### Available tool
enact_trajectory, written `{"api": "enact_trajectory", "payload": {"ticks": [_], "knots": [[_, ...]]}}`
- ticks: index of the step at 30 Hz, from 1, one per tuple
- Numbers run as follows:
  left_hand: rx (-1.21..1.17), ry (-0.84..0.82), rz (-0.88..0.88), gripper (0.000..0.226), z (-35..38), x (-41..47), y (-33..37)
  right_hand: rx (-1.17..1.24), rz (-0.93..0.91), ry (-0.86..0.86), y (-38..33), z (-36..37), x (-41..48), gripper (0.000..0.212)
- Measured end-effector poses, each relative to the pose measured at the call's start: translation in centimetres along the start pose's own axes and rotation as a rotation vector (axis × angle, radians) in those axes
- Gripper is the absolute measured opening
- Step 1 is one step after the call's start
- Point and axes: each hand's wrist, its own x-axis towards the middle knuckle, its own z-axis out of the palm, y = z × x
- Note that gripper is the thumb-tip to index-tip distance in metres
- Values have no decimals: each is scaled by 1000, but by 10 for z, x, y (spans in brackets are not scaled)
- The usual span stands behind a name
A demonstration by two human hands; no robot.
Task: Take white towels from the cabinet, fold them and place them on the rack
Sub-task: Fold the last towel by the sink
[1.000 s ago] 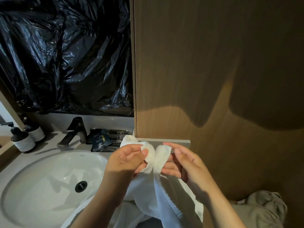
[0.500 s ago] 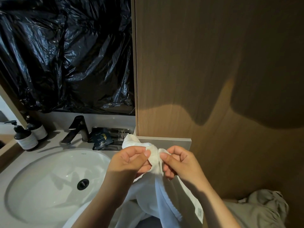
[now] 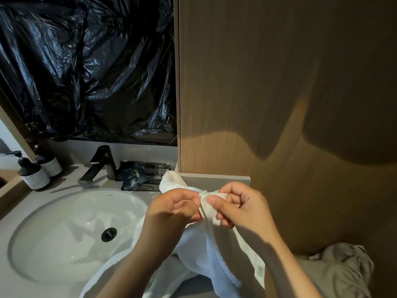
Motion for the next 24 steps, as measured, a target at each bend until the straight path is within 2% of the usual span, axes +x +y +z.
{"api": "enact_trajectory", "payload": {"ticks": [4, 10, 15, 17, 22, 24], "knots": [[67, -20, 65, 18, -1, -2, 0, -46, -18, 9, 0, 0, 1, 21], [51, -84, 91, 13, -6, -4, 1, -6, -19, 5, -3, 2, -2, 22], [89, -22, 148, 12, -5, -4, -3, 82, 3, -77, -5, 2, -1, 7], [88, 19, 157, 3, -4, -2, -2, 87, -9, -122, -7, -1, -2, 2], [243, -14, 355, 7, -9, 4, 26, -188, -202, -100, -21, -7, 5, 10], [262, -29, 397, 11, -12, 8, 44, -217, -278, -89, -33, -7, 15, 9]]}}
